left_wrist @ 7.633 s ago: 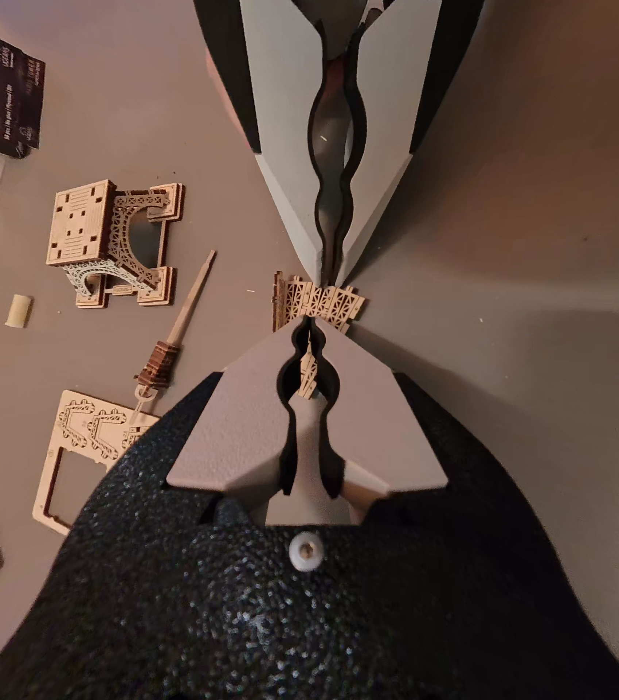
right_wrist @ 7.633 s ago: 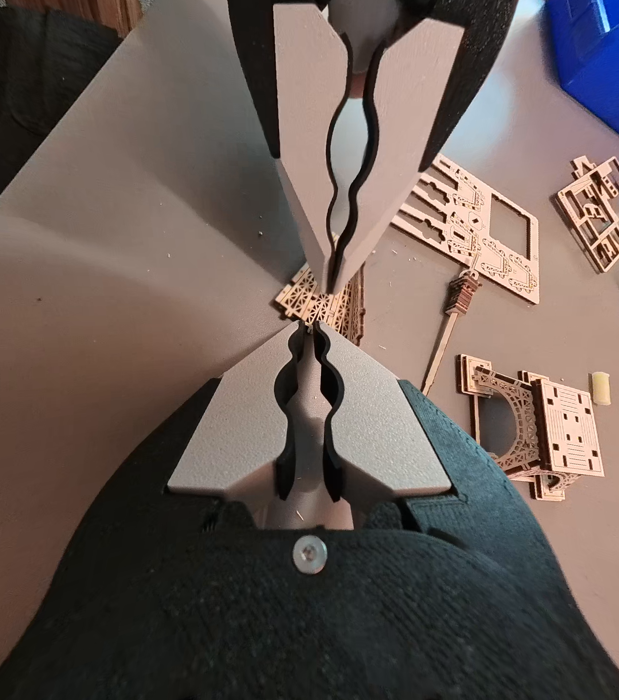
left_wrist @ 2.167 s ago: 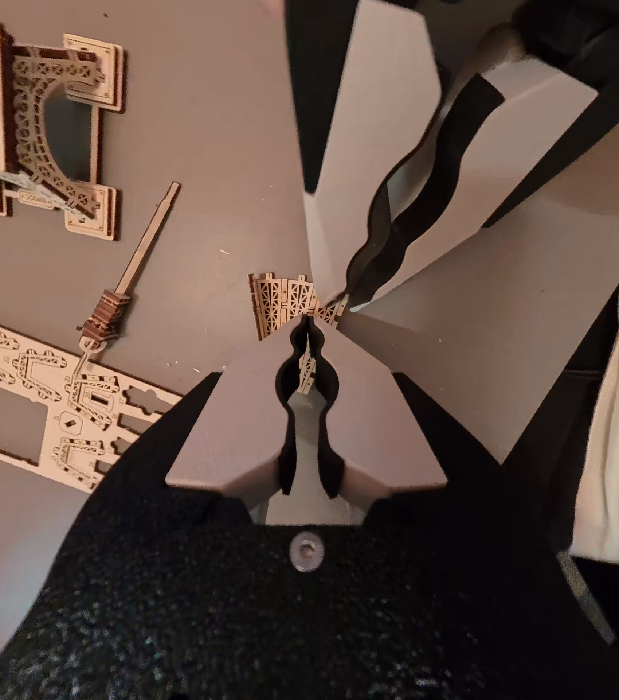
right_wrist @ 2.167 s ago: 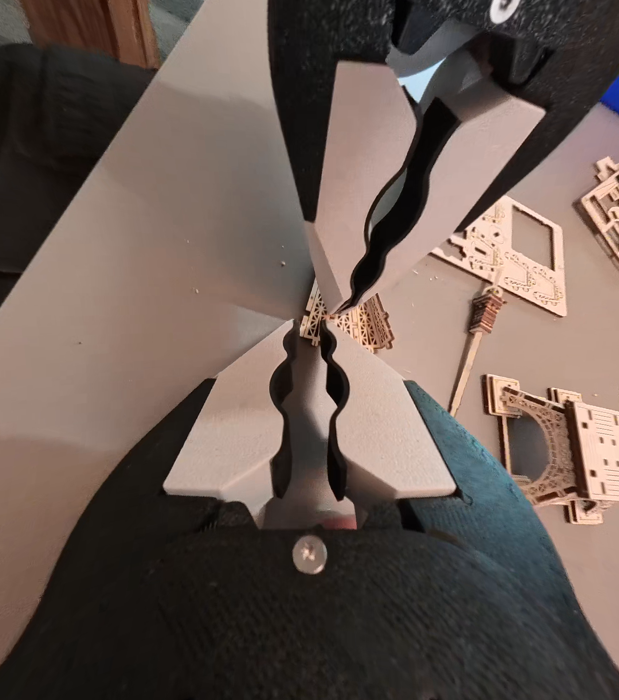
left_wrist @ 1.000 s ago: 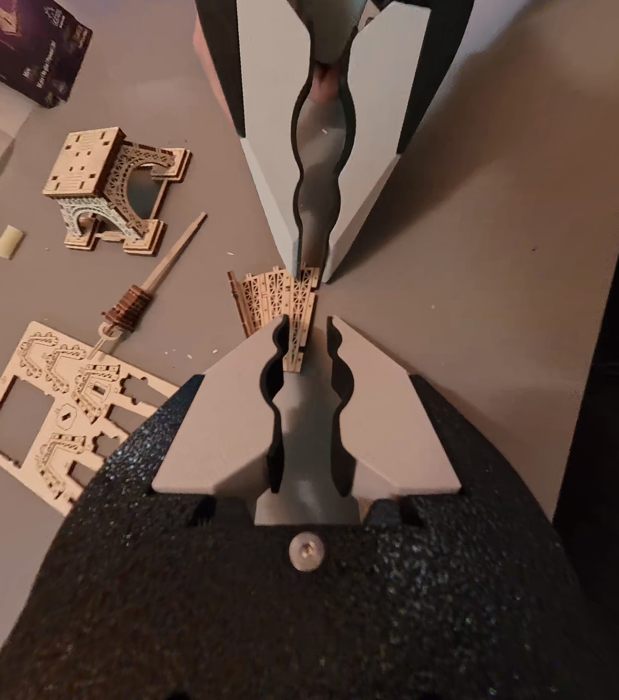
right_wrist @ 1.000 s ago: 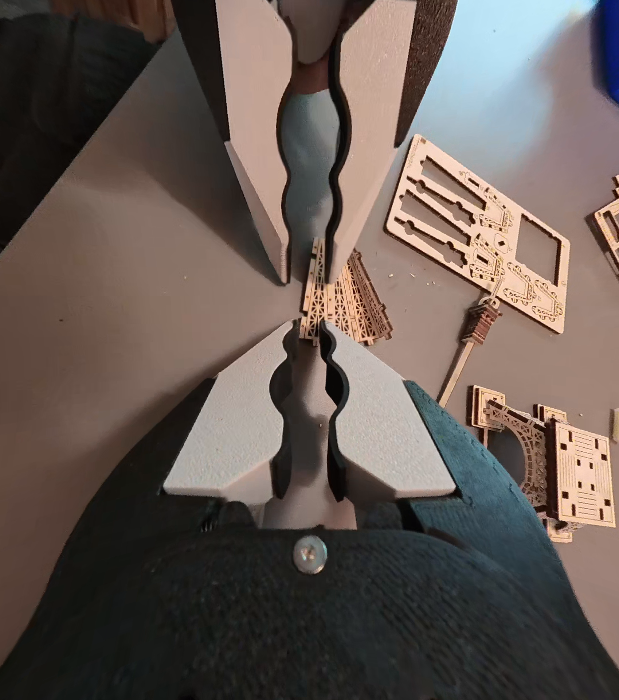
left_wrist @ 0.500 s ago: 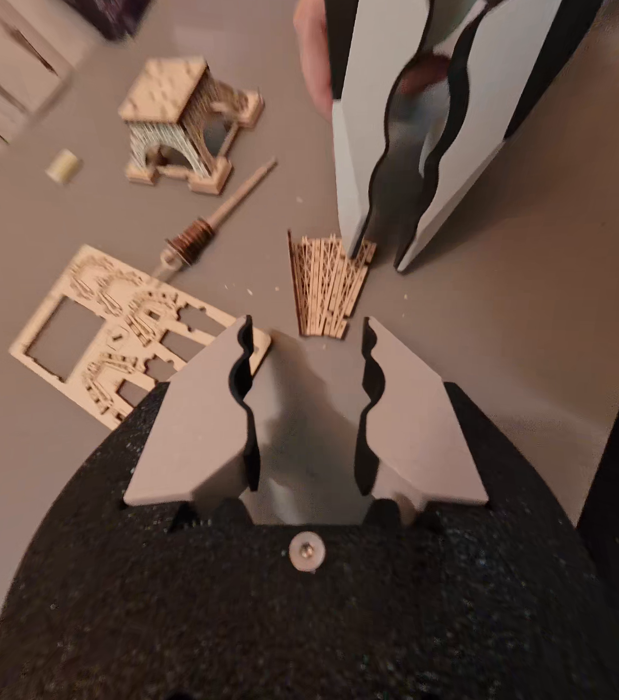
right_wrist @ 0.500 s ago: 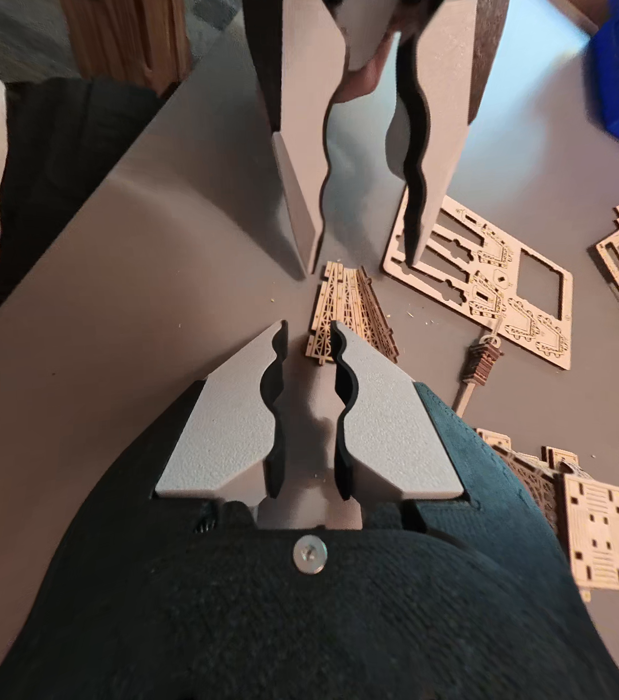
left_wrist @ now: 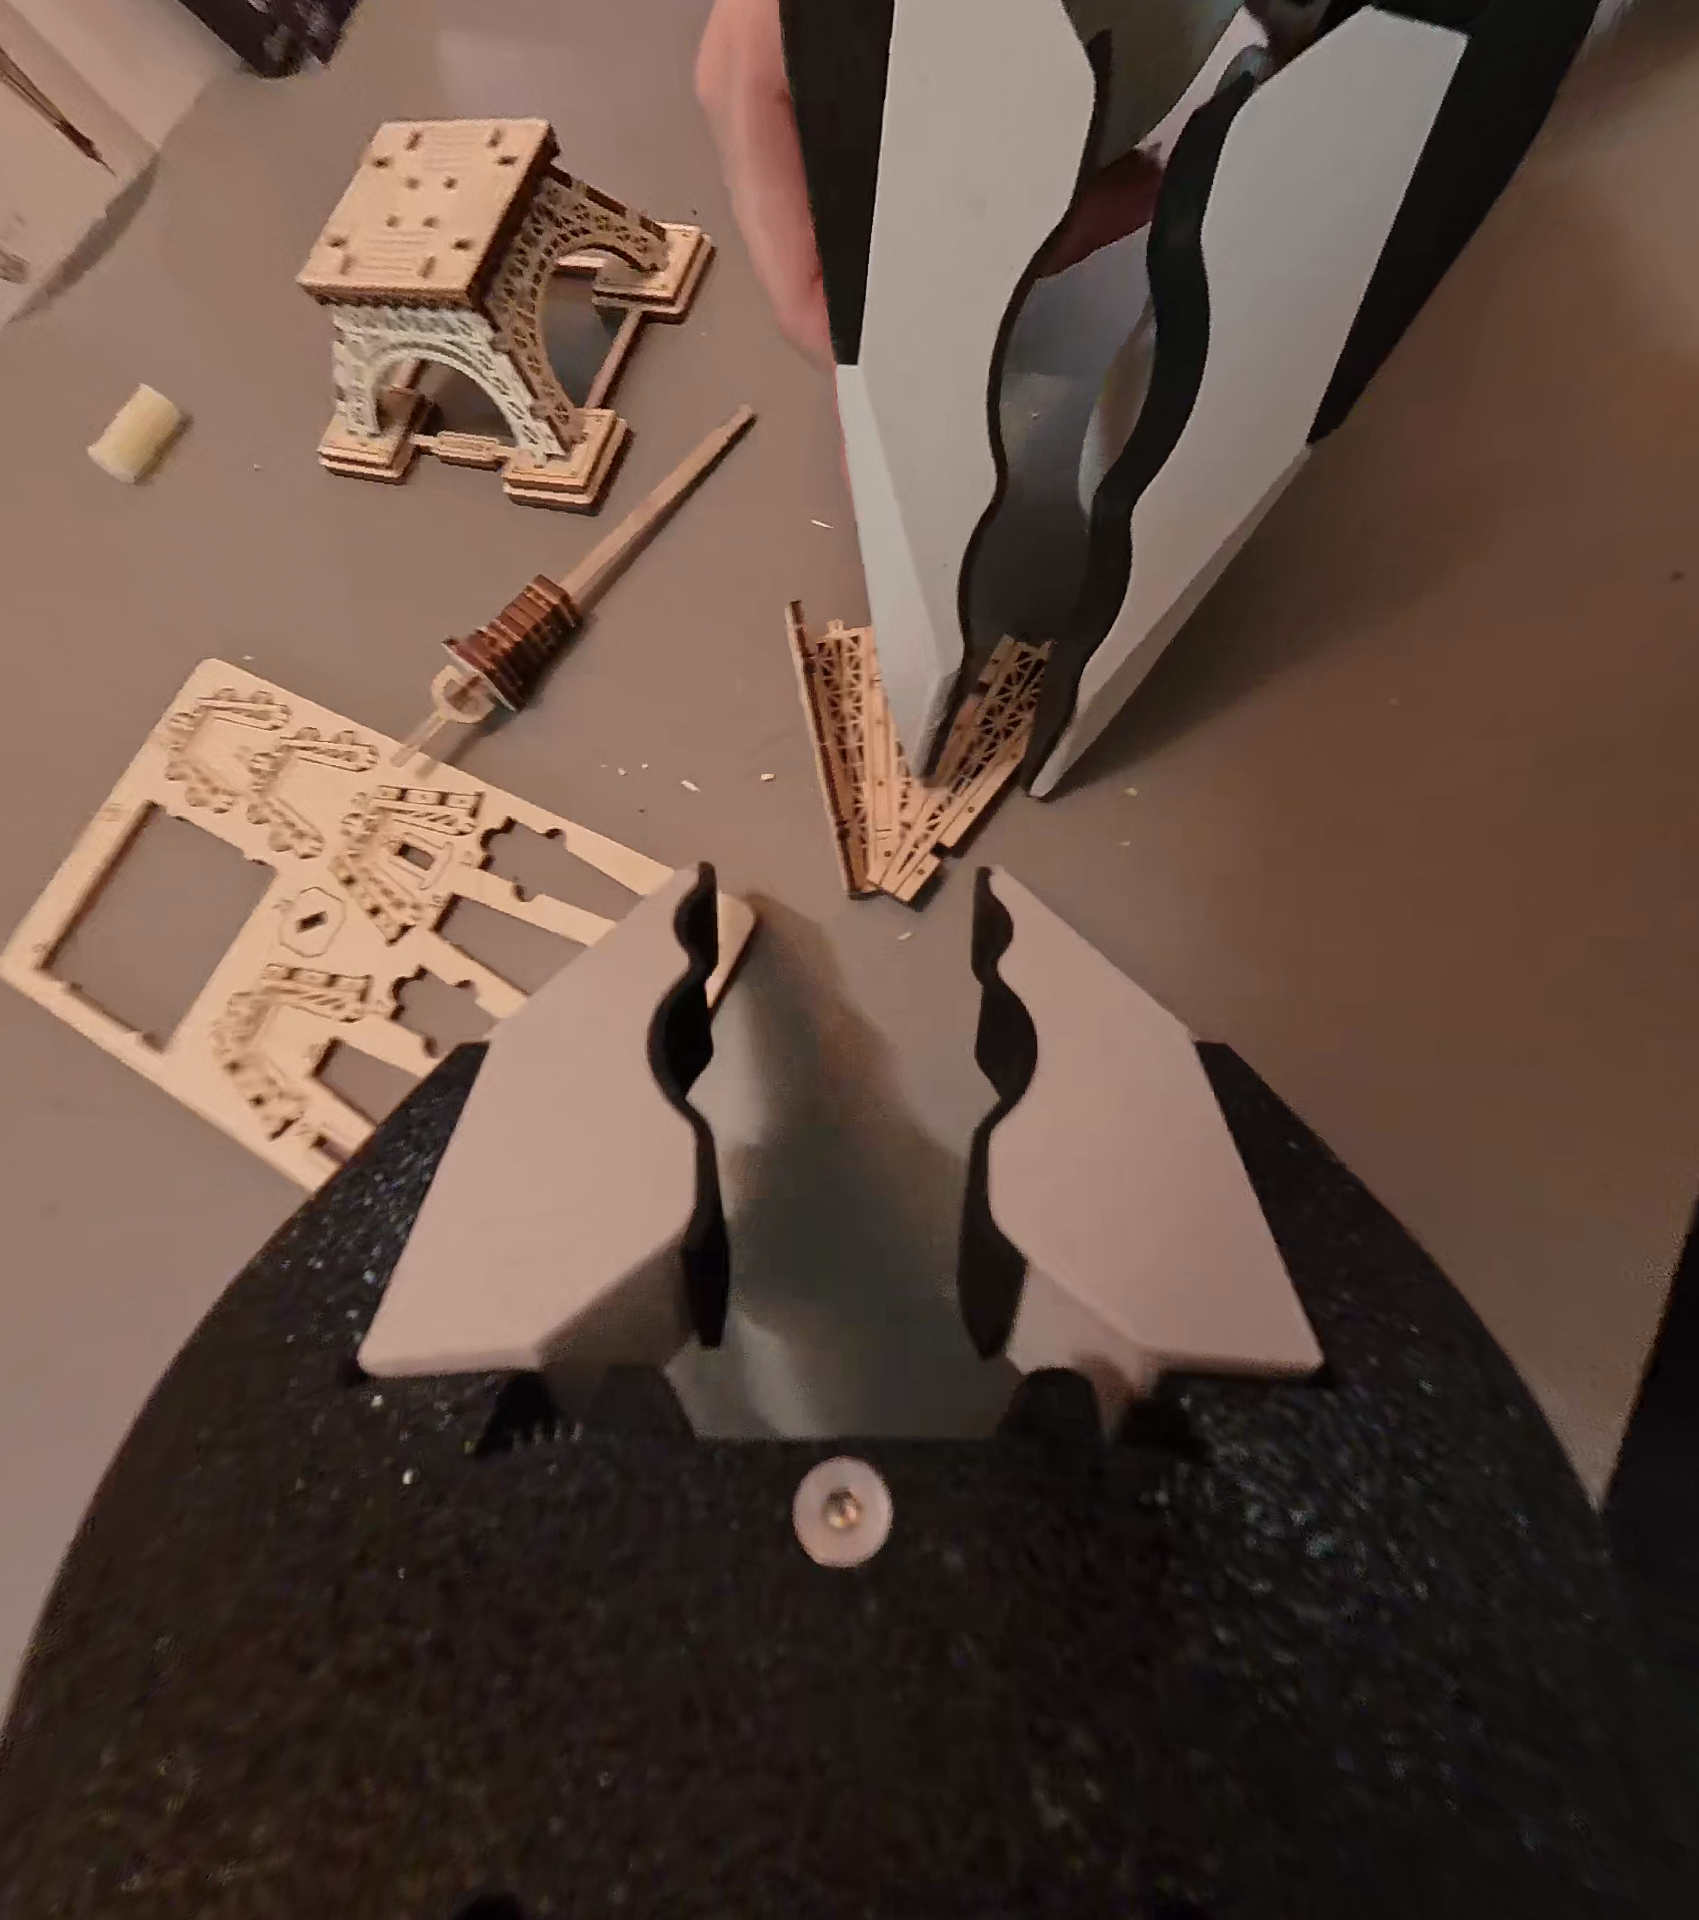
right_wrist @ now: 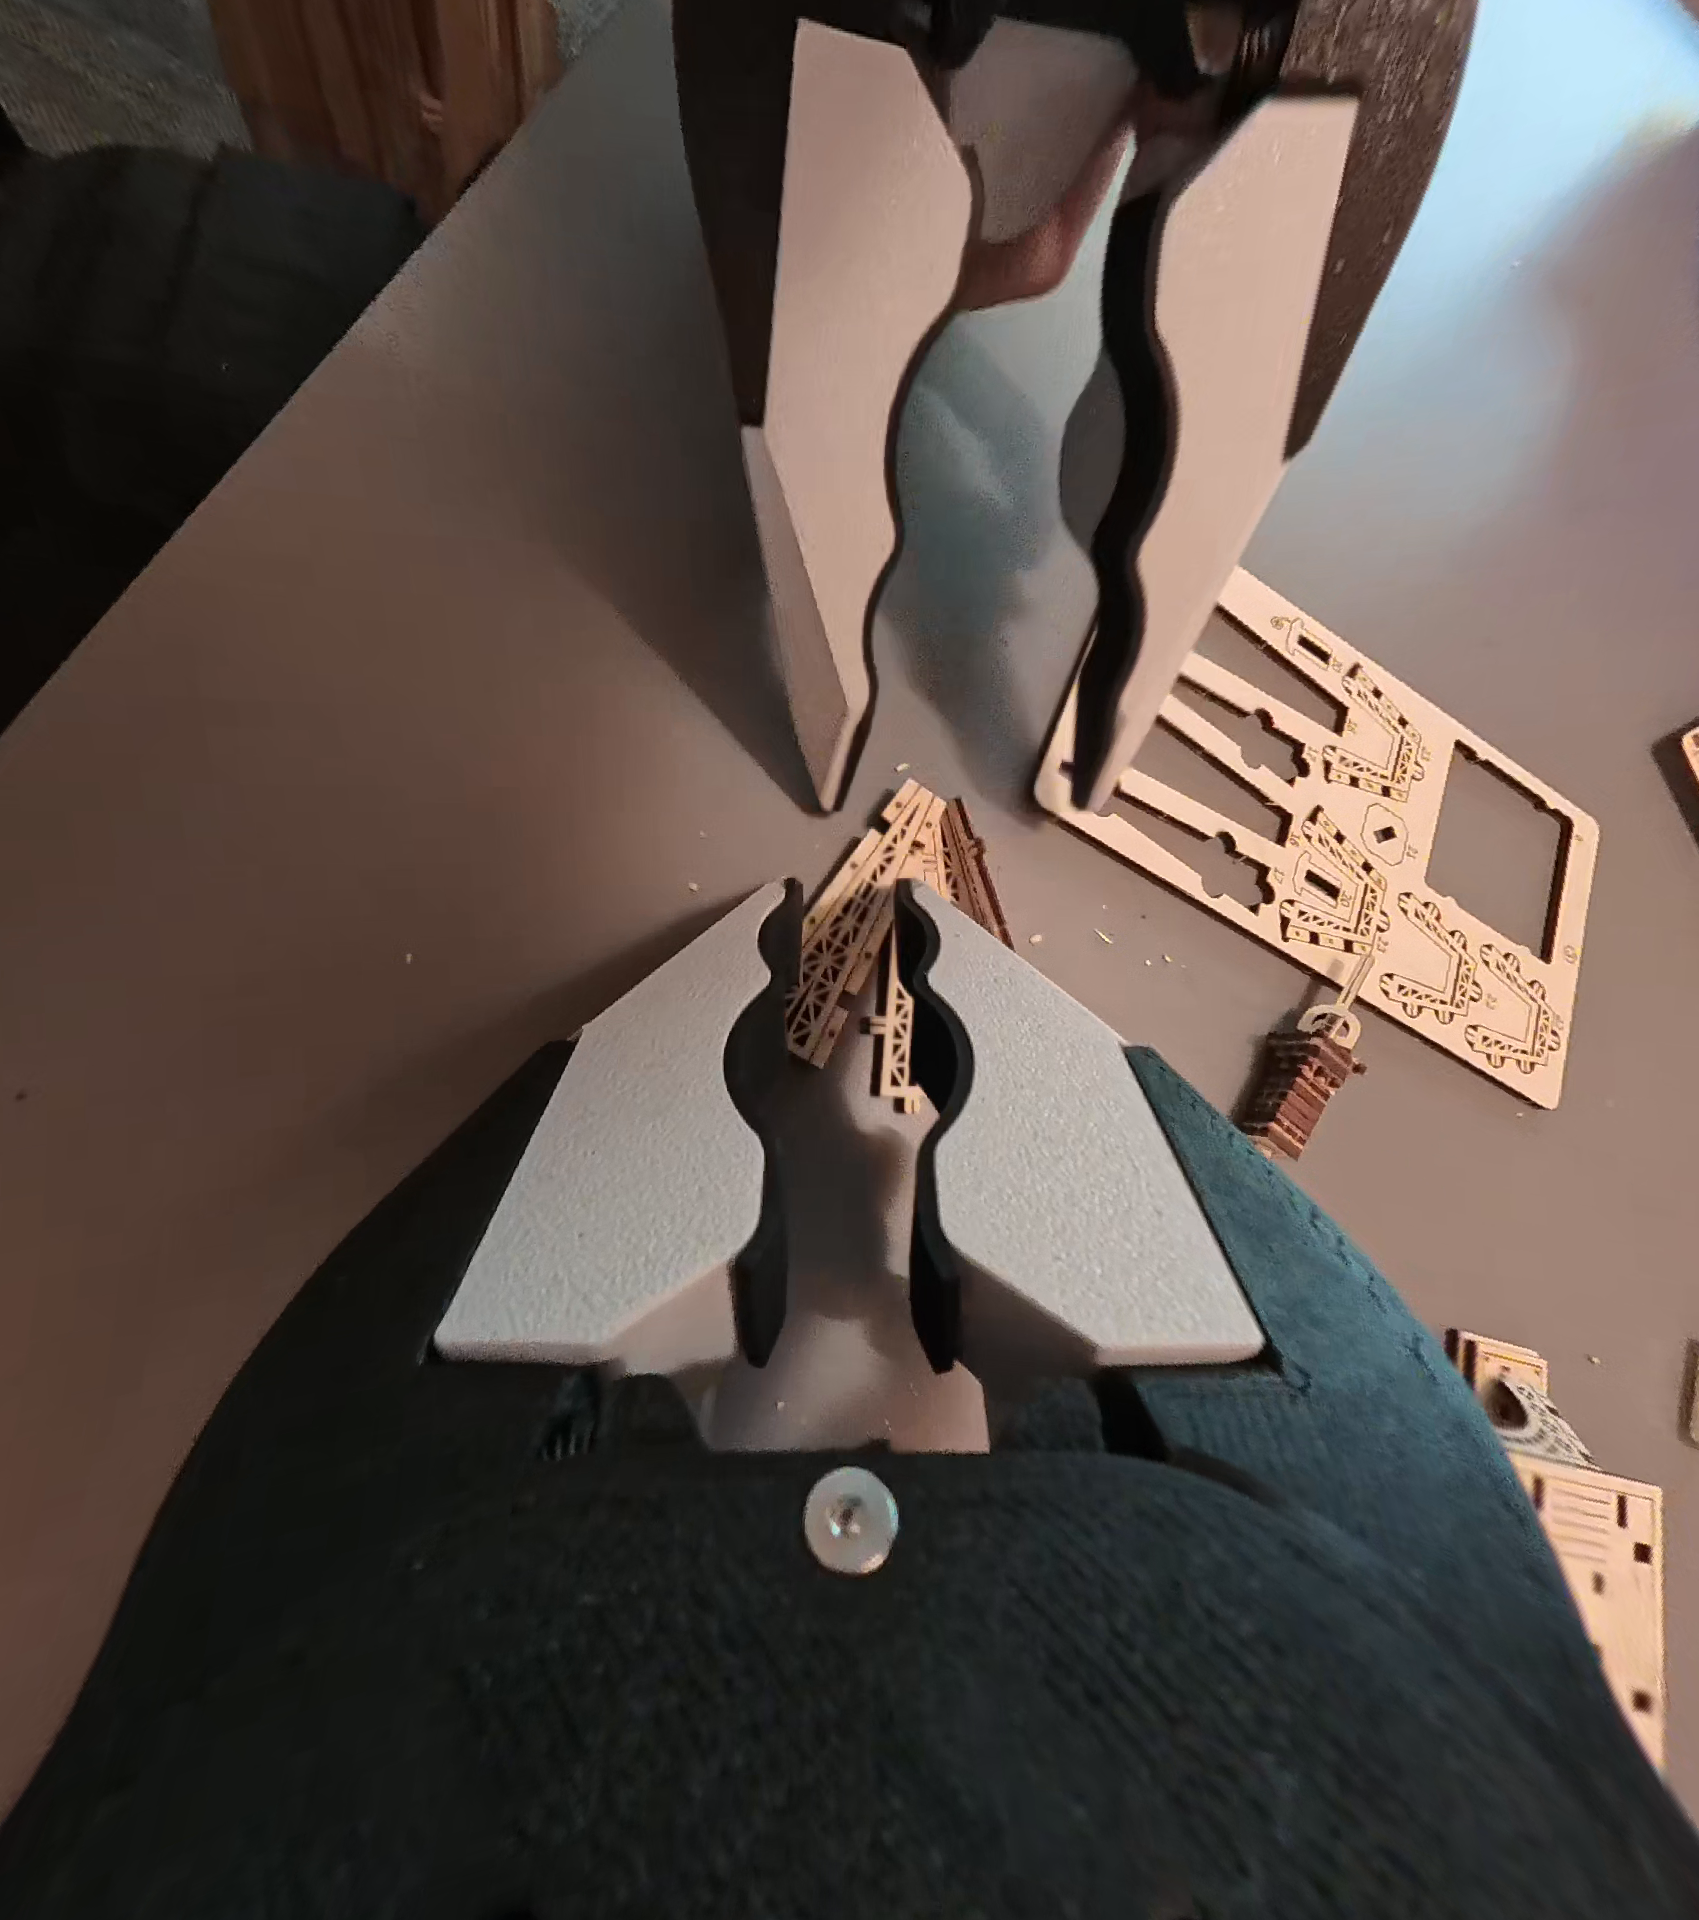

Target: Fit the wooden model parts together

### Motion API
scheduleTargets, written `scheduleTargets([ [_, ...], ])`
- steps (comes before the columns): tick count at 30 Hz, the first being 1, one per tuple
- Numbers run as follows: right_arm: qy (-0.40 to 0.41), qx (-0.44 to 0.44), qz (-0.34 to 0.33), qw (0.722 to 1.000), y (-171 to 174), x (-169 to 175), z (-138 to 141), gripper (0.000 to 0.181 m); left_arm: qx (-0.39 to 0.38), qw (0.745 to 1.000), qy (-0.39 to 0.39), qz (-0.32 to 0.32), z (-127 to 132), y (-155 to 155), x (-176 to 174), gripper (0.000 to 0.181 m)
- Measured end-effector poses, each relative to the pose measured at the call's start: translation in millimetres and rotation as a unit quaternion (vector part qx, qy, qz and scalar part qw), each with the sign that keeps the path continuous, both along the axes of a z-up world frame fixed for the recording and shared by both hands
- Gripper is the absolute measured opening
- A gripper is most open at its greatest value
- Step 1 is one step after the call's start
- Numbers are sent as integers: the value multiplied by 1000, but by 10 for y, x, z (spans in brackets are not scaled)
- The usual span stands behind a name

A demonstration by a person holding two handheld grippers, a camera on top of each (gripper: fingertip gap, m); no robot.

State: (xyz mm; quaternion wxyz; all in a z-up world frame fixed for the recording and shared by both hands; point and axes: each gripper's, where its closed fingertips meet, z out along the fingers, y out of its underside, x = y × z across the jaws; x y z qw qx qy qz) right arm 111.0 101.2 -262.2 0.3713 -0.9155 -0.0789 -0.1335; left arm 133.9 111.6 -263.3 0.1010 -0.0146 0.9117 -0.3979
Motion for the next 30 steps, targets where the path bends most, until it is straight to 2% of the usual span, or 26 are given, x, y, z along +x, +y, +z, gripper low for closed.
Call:
scheduleTargets([
  [3,2,-16,-5,1000,-106,13,3,18,2,998,-50,-24,49,19,-73,29],
  [7,21,1,-20,1000,-219,14,39,19,9,998,-56,-26,10,-32,-199,29],
  [11,21,-10,-15,1000,-276,-14,13,18,-12,996,-83,-23,90,-155,-221,27],
  [15,26,-13,-10,1000,-293,-50,-6,16,22,994,-99,-36,40,-231,-236,28],
  [20,38,7,-8,999,-285,-86,-13,10,61,992,-101,-37,-28,-295,-249,8],
  [24,39,12,-4,999,-311,-97,-11,11,77,992,-100,-25,-30,-309,-232,5],
  [27,11,10,-9,1000,-348,-48,15,20,75,992,-98,-19,-18,-325,-235,2],
  [30,-6,29,-3,1000,-338,-51,72,21,71,994,-87,-10,-5,-334,-240,2],
])
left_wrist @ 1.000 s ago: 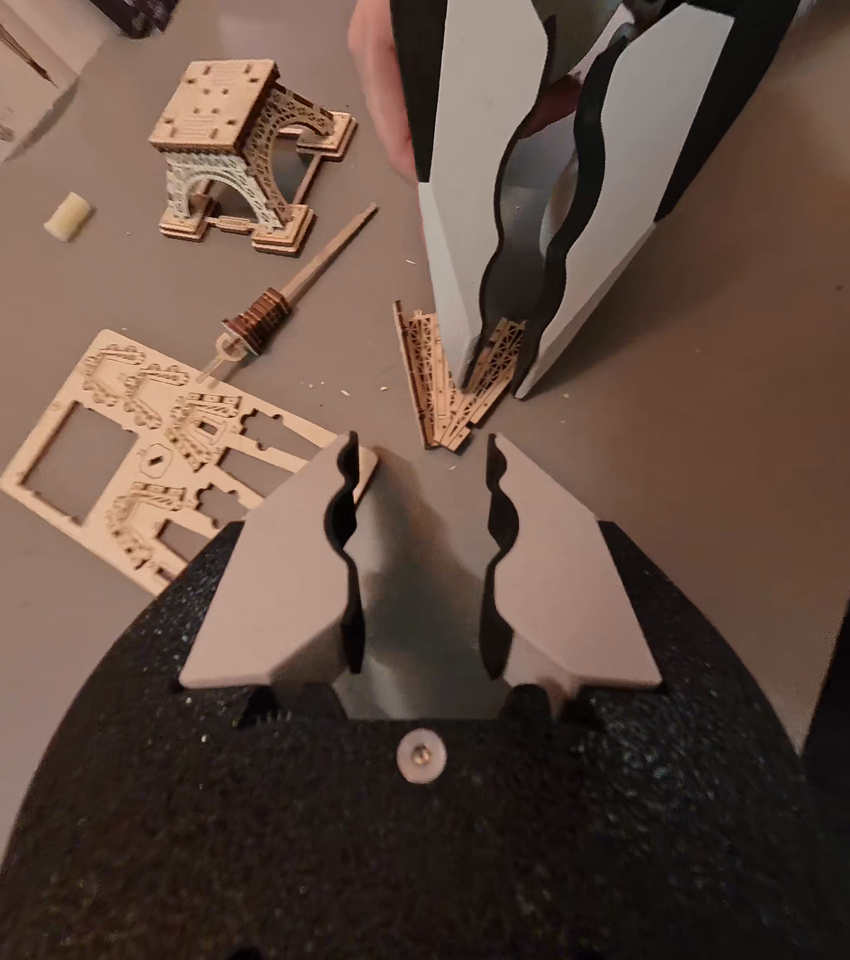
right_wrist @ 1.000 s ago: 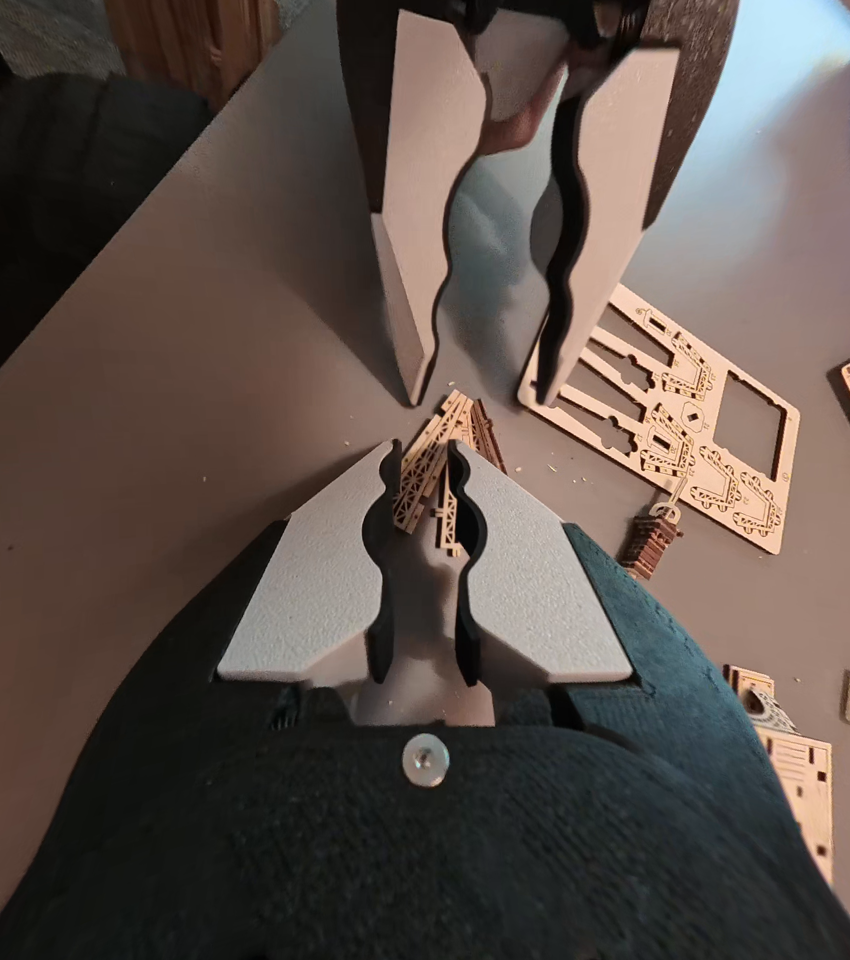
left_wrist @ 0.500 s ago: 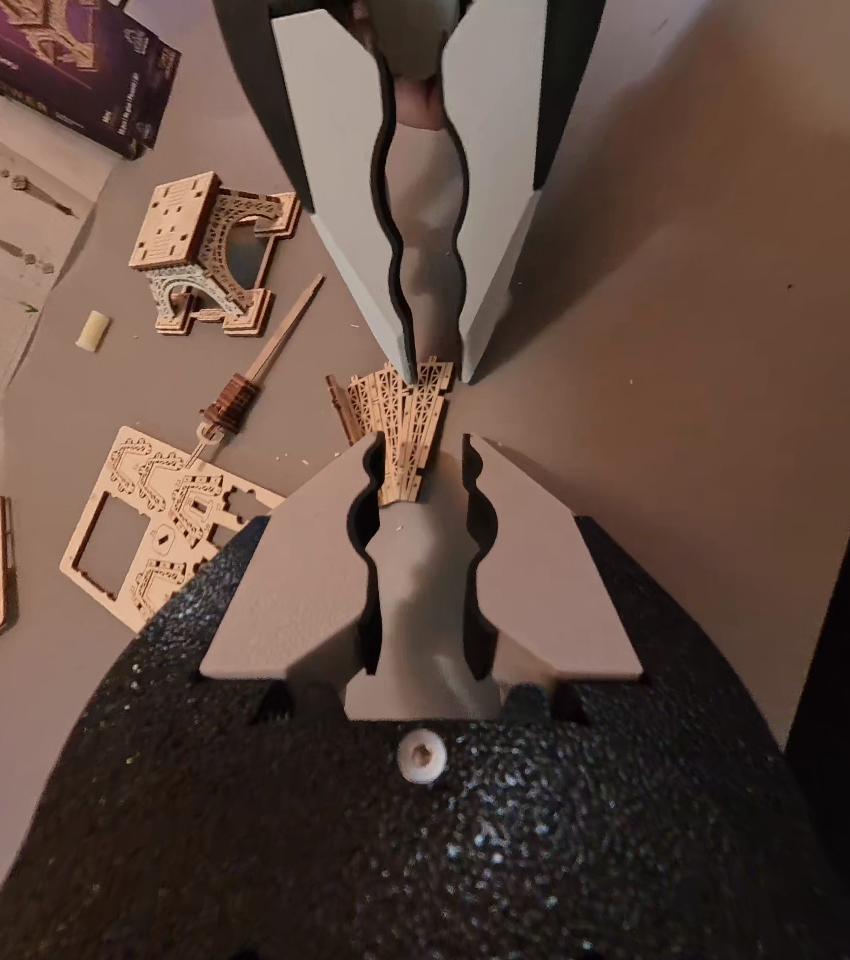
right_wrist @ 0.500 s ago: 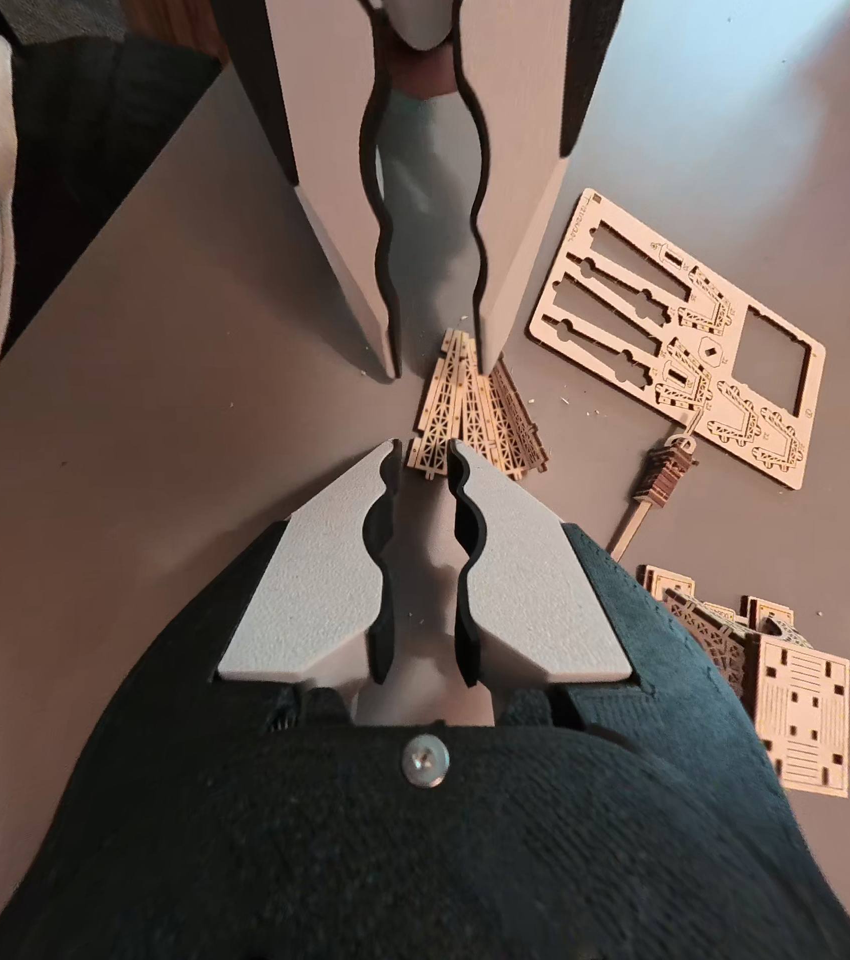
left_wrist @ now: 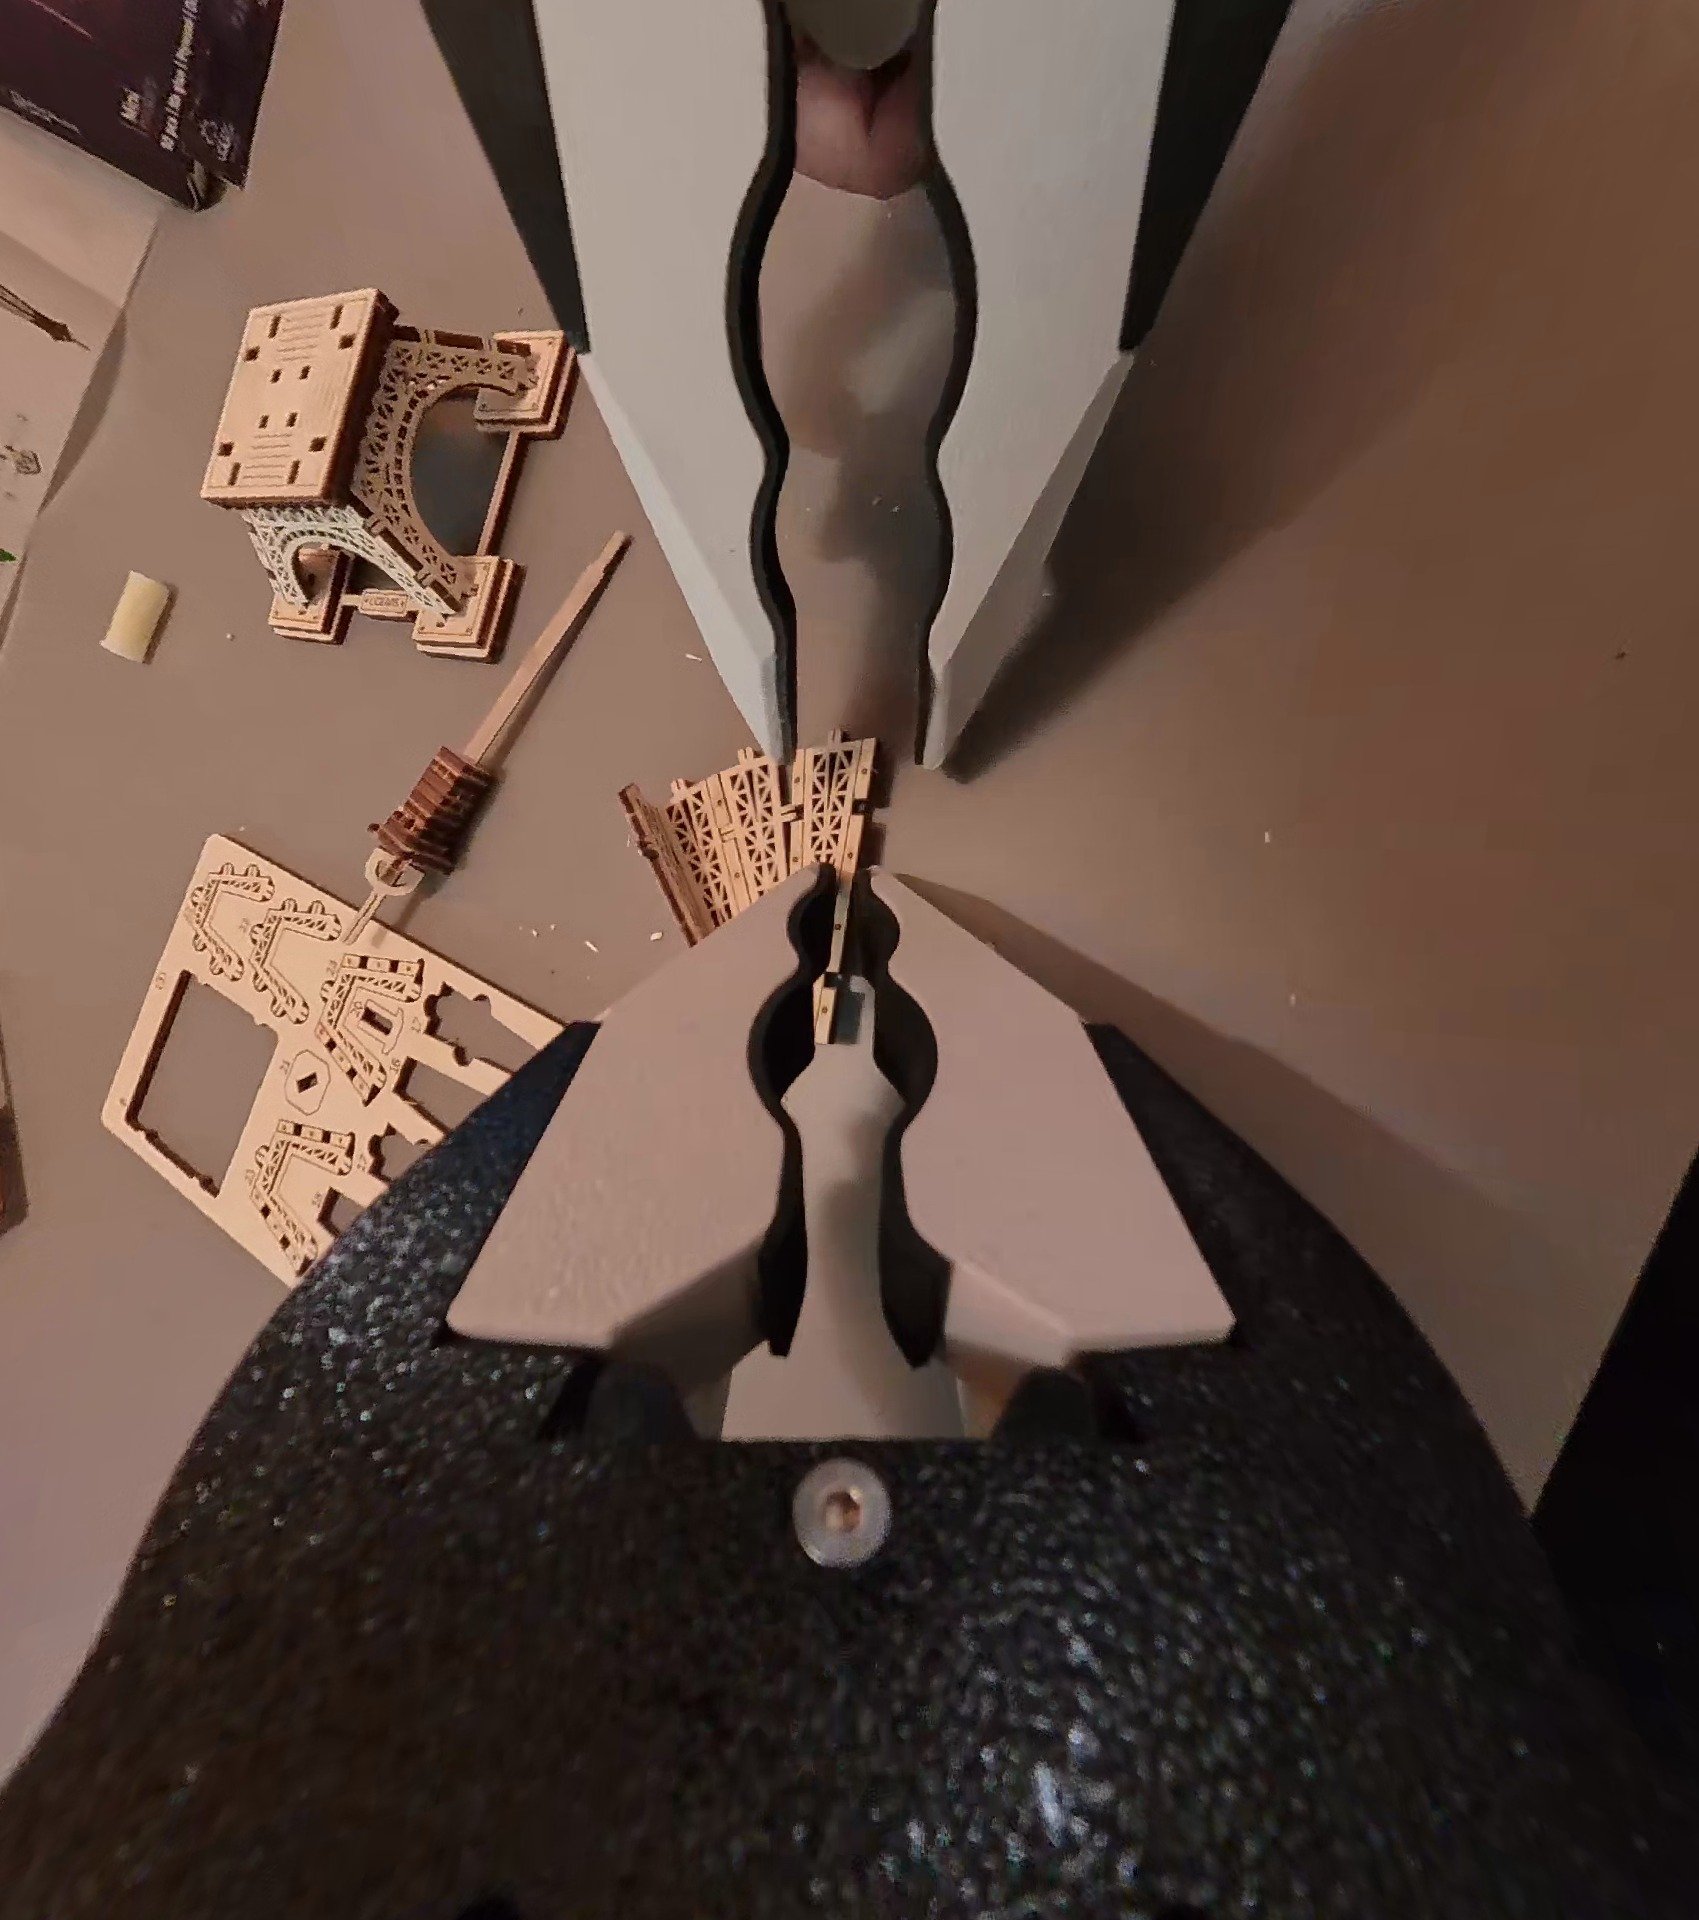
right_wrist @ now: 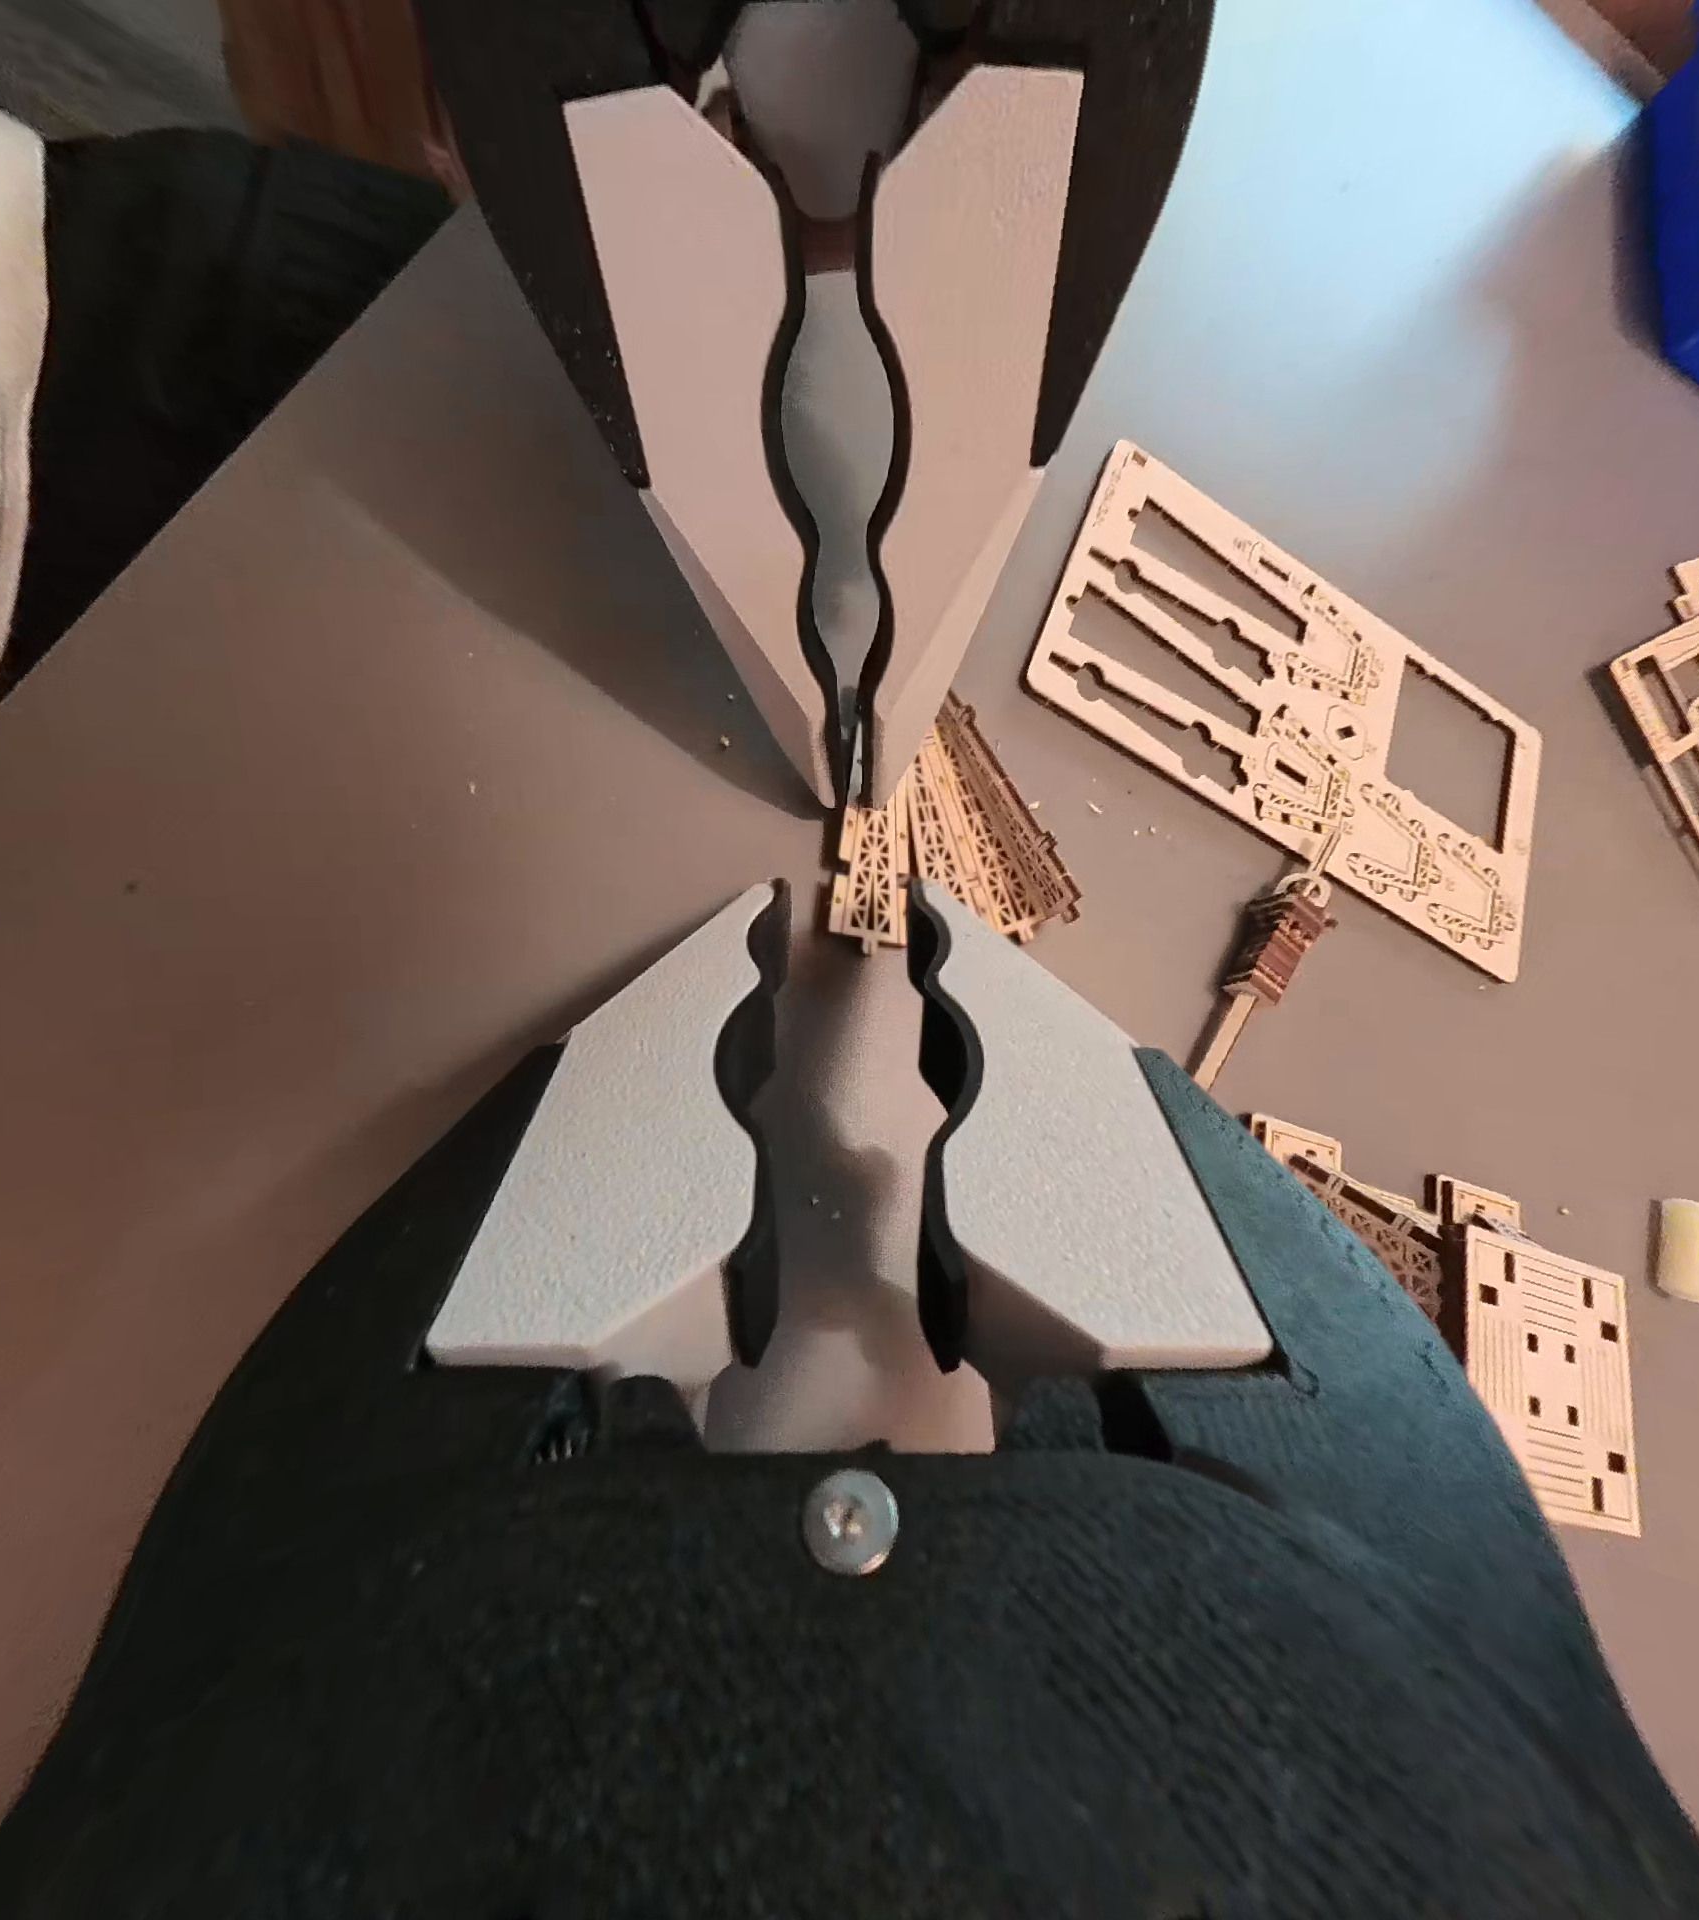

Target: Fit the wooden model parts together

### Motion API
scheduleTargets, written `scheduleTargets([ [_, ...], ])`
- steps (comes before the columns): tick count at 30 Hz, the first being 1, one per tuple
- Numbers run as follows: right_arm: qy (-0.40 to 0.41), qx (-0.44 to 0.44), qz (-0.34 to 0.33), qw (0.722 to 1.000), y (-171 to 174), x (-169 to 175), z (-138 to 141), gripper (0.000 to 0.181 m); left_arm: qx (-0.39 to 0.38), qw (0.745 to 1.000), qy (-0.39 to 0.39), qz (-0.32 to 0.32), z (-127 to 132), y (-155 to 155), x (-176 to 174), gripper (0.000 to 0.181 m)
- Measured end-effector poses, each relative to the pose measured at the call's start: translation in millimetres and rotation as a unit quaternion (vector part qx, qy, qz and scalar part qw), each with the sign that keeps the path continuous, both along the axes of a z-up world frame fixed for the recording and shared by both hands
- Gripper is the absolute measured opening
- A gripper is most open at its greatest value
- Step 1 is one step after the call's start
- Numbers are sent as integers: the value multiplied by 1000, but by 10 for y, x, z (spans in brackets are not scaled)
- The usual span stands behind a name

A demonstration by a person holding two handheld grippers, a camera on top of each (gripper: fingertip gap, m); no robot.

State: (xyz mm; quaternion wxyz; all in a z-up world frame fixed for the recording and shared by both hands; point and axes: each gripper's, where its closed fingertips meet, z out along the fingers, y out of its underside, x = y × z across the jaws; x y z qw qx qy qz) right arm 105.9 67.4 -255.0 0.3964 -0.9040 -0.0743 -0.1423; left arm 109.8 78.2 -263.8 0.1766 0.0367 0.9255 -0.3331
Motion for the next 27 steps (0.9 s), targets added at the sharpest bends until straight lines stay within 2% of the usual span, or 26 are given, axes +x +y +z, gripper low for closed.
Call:
scheduleTargets([
  [6,-70,-22,9,997,3,65,-47,22,-17,999,33,24,46,-4,26,0],
  [11,-71,-15,9,997,15,104,-52,22,-64,993,88,52,117,-14,67,0],
  [13,-76,-21,4,997,-8,132,-40,23,-68,994,69,46,157,11,106,2],
  [14,-79,-19,-2,997,-27,163,-19,24,-67,995,50,51,177,40,157,11],
  [16,-83,-12,-22,996,-92,250,36,23,-59,995,24,77,195,126,282,21],
  [17,-79,-1,-34,996,-116,299,75,20,-61,993,24,95,202,170,336,19],
  [20,-67,47,-54,995,-98,413,165,11,-107,982,90,128,210,160,362,18],
  [22,-75,31,-52,995,-102,476,97,14,-123,970,146,149,162,121,362,20],
  [24,-82,0,-44,996,-120,509,0,18,-128,964,167,161,124,92,389,20],
  [27,-66,-1,-33,997,-73,486,-71,20,-111,963,184,165,27,60,404,16],
])
